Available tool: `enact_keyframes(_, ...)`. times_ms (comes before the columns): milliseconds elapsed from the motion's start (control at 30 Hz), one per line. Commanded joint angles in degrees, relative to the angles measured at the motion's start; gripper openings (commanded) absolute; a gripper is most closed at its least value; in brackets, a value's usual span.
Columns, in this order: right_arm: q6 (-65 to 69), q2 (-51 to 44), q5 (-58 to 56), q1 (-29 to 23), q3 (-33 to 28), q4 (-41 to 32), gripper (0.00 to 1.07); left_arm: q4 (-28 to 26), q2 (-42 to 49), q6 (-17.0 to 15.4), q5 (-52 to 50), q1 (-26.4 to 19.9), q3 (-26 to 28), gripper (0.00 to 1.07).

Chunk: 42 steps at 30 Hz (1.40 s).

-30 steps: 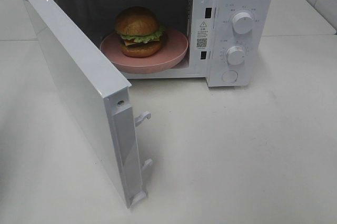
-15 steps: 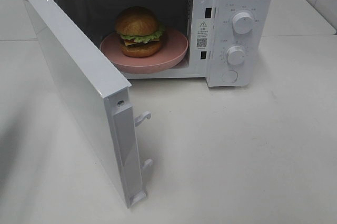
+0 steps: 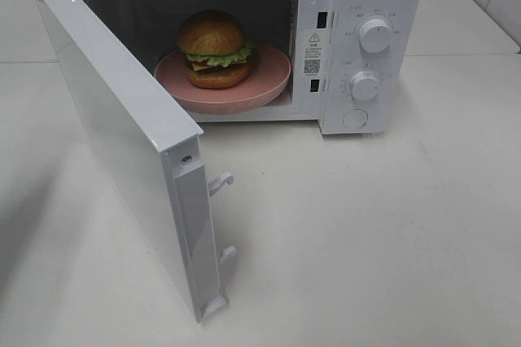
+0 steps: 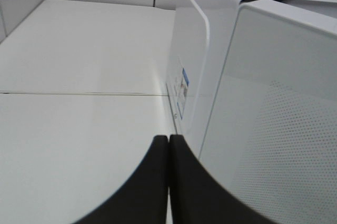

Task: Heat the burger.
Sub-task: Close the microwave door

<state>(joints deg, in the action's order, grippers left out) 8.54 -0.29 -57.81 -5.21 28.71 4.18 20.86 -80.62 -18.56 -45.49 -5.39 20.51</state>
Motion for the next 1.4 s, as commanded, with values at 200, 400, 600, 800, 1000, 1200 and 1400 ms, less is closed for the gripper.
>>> enact_keyframes(200,-0.1,-1.6,0.5,0.4,-0.1,0.1,0.76,2.8,-6.1,-1.2,-0.6,6.1,6.2,0.0)
enact_keyframes(400,-0.1,-1.6,0.5,0.4,-0.1,0.1,0.76,2.5,-9.6,-1.2,-0.2,10.7,9.3,0.0)
enact_keyframes(600,-0.1,-1.6,0.5,0.4,-0.1,0.1,0.76,1.7,-11.9,-1.2,0.6,13.9,10.8,0.0)
enact_keyframes(800,-0.1,-1.6,0.5,0.4,-0.1,0.1,0.76,0.6,-14.1,-1.2,0.4,17.8,11.3,0.0)
enact_keyframes(1000,-0.2,-1.6,0.5,0.4,-0.1,0.1,0.76,0.4,-15.2,-1.2,0.4,20.1,11.6,0.0)
enact_keyframes(1200,-0.2,-1.5,0.5,0.4,-0.1,0.1,0.75,-1.1,-17.8,-1.2,0.5,23.8,14.4,0.0)
enact_keyframes(1400,-0.2,-1.5,0.5,0.4,-0.1,0.1,0.75,-2.2,-19.4,-1.2,1.4,27.4,18.4,0.0)
